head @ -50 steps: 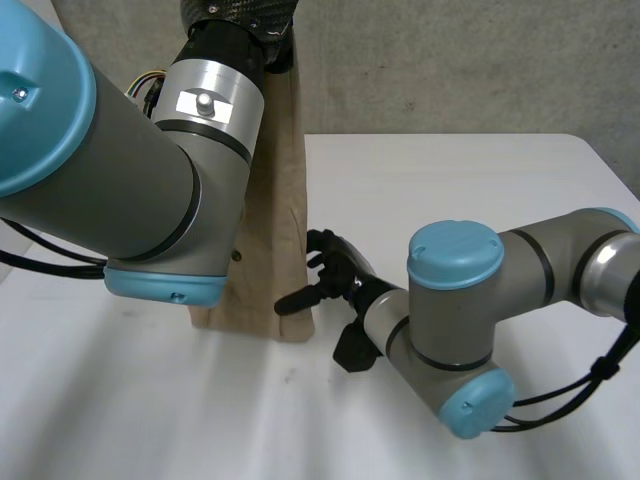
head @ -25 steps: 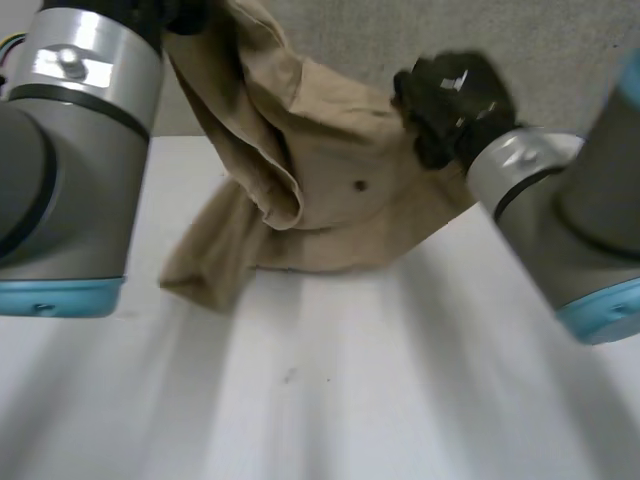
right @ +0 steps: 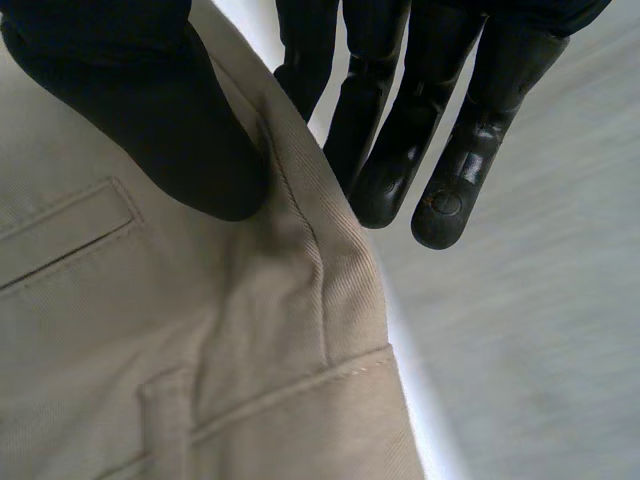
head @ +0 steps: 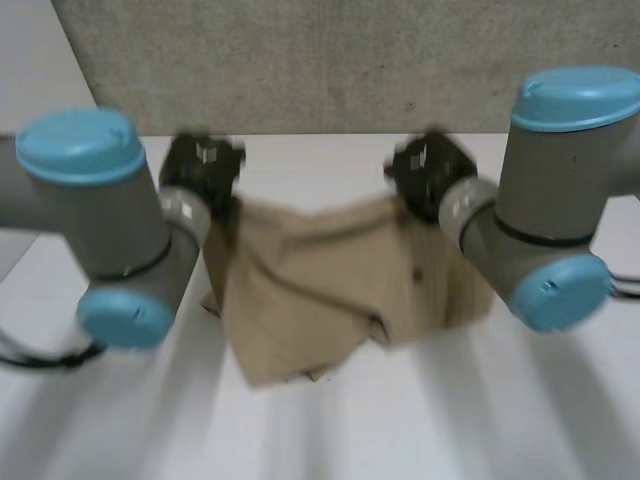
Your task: Fold the shorts.
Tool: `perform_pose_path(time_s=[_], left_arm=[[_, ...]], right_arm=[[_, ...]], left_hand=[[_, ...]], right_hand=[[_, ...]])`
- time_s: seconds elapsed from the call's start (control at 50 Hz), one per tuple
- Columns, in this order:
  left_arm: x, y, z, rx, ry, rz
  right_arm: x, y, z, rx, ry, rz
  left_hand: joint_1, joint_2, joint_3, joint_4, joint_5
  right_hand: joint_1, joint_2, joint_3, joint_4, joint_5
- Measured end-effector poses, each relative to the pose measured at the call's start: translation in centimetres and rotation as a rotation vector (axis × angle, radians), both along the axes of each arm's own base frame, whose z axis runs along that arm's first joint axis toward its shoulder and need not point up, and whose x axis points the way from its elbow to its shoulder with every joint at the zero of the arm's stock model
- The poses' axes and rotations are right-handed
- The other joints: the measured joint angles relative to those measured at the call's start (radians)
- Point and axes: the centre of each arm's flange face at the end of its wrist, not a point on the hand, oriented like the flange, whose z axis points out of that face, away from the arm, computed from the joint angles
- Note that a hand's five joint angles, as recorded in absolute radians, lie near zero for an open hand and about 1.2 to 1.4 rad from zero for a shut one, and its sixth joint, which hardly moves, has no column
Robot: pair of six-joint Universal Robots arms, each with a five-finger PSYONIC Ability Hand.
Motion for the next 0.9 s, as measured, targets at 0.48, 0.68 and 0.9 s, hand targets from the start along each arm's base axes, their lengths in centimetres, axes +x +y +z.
perform_pose_path(time_s=[0.48,0.68,0.9], left_arm=[[0.5,0.8,8.4,-0.645,0.341,0.014],[0.0,2.5,-7.6,-0.231,0.095,-0.025],[0.7,5.0,-10.4,0.000,-0.030,-0.049]], right_arm=[[0.2,-1.2,7.2,-0.458,-0.296,-0.042],[-0.5,-0.4,-7.8,-0.027,-0.096,-0.057],[-3.0,0.9,-12.7,0.204,-0.088,-0.125]], left_hand=[[0.000,0.001,0.000,0.000,0.000],[0.000,0.001,0.000,0.000,0.000],[0.000,0.001,0.000,0.000,0.000]], right_hand=[[0.000,0.000,0.000,0.001,0.010],[0.000,0.000,0.000,0.001,0.010],[-0.303,-0.397,-0.388,-0.395,-0.358]])
